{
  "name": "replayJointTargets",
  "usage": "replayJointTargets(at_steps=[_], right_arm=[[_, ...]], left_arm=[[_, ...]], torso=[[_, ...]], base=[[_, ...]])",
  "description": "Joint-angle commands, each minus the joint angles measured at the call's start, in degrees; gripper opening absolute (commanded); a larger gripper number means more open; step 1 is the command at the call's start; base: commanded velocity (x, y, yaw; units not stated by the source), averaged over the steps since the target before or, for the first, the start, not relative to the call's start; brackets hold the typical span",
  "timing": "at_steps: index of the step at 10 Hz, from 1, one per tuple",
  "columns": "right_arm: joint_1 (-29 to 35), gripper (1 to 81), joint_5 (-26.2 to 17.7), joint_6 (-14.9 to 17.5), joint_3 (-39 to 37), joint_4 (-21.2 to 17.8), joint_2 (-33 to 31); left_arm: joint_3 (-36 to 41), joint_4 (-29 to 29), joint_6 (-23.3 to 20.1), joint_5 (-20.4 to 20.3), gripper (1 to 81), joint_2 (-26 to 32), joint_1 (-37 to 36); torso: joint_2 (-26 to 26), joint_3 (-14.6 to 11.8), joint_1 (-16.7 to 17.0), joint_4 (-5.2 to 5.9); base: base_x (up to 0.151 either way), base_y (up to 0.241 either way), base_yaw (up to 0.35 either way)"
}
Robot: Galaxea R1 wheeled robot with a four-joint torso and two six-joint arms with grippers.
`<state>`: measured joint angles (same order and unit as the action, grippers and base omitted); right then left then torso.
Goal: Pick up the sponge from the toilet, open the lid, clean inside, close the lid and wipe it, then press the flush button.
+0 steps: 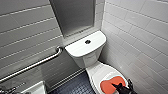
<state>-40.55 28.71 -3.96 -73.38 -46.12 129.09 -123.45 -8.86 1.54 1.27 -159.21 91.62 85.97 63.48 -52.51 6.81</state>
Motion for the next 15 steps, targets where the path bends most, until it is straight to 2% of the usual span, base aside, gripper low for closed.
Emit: replayJointTargets(at_steps=[1, 3, 5, 9, 11, 13, 15], right_arm=[[10.5, 1.0, -8.3, 3.1, -5.0, -2.0, 3.7], [14.7, 1.0, -10.9, 2.9, -12.4, -2.7, 9.1], [18.0, 1.0, -12.8, 2.7, -18.3, -5.3, 13.1], [21.2, 1.0, -19.2, 2.2, -33.4, -5.9, 20.3], [23.2, 1.0, -22.5, -0.4, -42.5, -6.0, 25.7], [23.4, 1.0, -26.0, -0.8, -49.0, -6.0, 29.5], [21.0, 1.0, -26.0, -0.8, -51.4, -5.9, 30.8]], left_arm=[[0.7, 0.2, -0.3, 5.2, 81.1, 0.8, 2.4], [-0.2, 0.5, -0.2, 5.2, 81.1, 0.7, 2.4], [-0.3, 0.6, 0.0, 5.1, 81.1, 0.9, 2.4], [-0.3, 0.6, 0.3, 5.2, 81.1, 0.9, 2.4], [-0.3, 0.6, 0.3, 5.2, 81.1, 1.0, 2.4], [-0.3, 0.6, 0.4, 5.2, 81.1, 1.0, 2.4], [-0.3, 0.6, 0.4, 5.2, 81.1, 0.8, 2.4]], torso=[[0.0, 0.0, 0.0, 0.00], [0.0, 0.0, 0.0, 0.00], [0.0, 0.0, 0.0, 0.00], [0.0, 0.0, 0.0, 0.00], [0.0, 0.0, 0.0, 0.00], [0.0, 0.0, 0.0, 0.00], [0.0, 0.0, 0.0, 0.00]], base=[[0.000, 0.000, 0.000], [0.000, 0.000, 0.000], [0.000, 0.000, 0.000], [0.000, 0.000, 0.000], [0.000, 0.000, 0.000], [0.000, 0.000, 0.000], [0.000, 0.000, 0.000]])
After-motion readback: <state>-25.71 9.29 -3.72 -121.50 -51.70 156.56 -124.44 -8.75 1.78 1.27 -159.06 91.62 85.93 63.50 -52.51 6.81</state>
